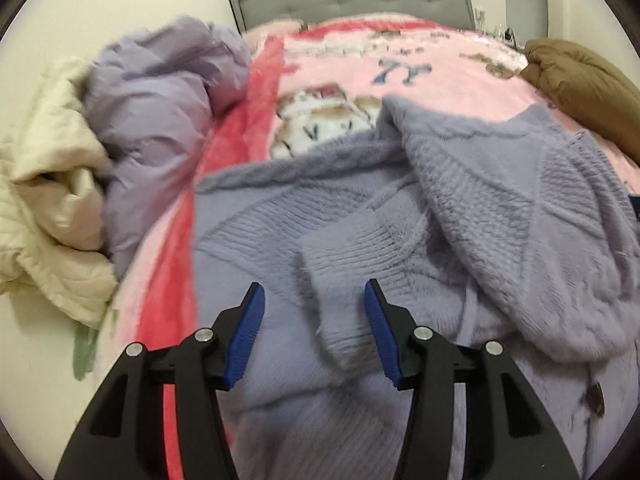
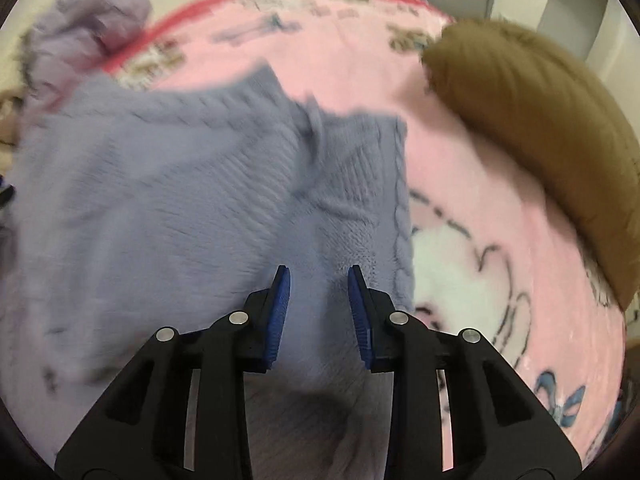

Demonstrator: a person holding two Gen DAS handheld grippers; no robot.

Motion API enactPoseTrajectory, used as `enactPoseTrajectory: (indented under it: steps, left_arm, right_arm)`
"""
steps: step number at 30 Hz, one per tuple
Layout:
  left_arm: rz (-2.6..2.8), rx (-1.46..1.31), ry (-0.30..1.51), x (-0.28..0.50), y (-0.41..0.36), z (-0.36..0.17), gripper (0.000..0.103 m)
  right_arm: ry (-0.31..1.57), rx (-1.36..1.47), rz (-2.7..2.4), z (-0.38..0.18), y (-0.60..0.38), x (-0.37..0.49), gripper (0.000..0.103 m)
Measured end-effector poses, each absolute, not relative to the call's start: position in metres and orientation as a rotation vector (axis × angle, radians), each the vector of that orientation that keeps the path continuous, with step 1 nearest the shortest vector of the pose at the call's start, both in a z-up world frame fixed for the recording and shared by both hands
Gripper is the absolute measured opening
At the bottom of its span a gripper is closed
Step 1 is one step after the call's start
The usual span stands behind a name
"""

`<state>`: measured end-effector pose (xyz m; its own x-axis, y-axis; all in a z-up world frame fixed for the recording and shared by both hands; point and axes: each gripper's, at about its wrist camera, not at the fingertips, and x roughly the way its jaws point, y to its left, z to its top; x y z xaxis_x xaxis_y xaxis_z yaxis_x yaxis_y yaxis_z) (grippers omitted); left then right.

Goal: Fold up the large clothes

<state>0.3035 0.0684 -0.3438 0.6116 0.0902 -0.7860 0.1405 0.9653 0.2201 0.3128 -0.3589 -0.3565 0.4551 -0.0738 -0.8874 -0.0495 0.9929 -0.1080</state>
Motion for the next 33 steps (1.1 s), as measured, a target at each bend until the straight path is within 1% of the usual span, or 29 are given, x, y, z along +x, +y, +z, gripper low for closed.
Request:
enactPoseTrajectory:
  steps: [2,5,7,9,10,11,13,17,18,19,20,21,22,24,27,33]
  left_arm:
    - [-0.026,0.268,0.975,0.315,0.069,-0.357,0.051]
    - [-0.040,0.235,0.998,0.320,0.070,-0.362,0.051]
    - [-0.061,0.201,0.978,0.317,0.073,-0.353,0.051]
    - [-0.118,0.139,0.941,0.315,0.076,-0.341,0.052]
    - [-0.148,0.103,0.947,0.317,0.077,-0.338,0.054]
    - [-0.164,0.076,0.976,0.321,0.077,-0.340,0.056]
    - [-0.184,0.032,1.033,0.330,0.077,-0.350,0.056]
    - [-0.168,-0.036,1.069,0.338,0.078,-0.364,0.056]
    - [-0.164,-0.065,1.072,0.339,0.080,-0.366,0.056]
    - [-0.160,-0.080,1.074,0.339,0.081,-0.367,0.056]
    - [-0.155,-0.085,1.070,0.338,0.081,-0.368,0.052]
    - [-0.147,-0.079,1.062,0.337,0.081,-0.368,0.047]
    - [-0.138,-0.065,1.055,0.337,0.078,-0.369,0.044]
    - [-0.132,-0.051,1.032,0.333,0.074,-0.365,0.021]
    - [-0.111,-0.035,0.996,0.337,0.067,-0.357,0.016]
    - [-0.096,-0.035,0.901,0.352,0.063,-0.334,0.015]
  right_arm:
    - [1.111,-0.192,-0.023,-0.371,-0.357,0.312,0.026]
    - [1.116,-0.282,-0.041,-0.375,-0.349,0.312,0.028]
    - [1.128,-0.234,-0.029,-0.366,-0.349,0.316,0.030]
    - [1.066,-0.069,0.047,-0.341,-0.358,0.318,0.044]
    - [1.012,-0.029,0.064,-0.327,-0.362,0.320,0.057]
    - [0.981,-0.030,0.052,-0.319,-0.364,0.322,0.065]
    - [0.946,-0.024,0.041,-0.307,-0.372,0.343,0.063]
    - [1.011,-0.070,0.013,-0.319,-0.382,0.400,0.063]
    - [1.038,-0.077,0.017,-0.326,-0.383,0.412,0.062]
    - [1.080,-0.077,0.029,-0.335,-0.383,0.422,0.050]
    - [1.109,-0.081,0.028,-0.344,-0.385,0.430,0.030]
    - [1.133,-0.083,0.024,-0.350,-0.389,0.440,0.026]
    - [1.155,-0.069,0.030,-0.354,-0.392,0.442,0.018]
    - [1.150,-0.005,0.053,-0.356,-0.396,0.442,0.014]
    - [1.142,-0.062,0.043,-0.350,-0.394,0.440,0.013]
    - [1.097,-0.112,-0.041,-0.336,-0.405,0.437,0.012]
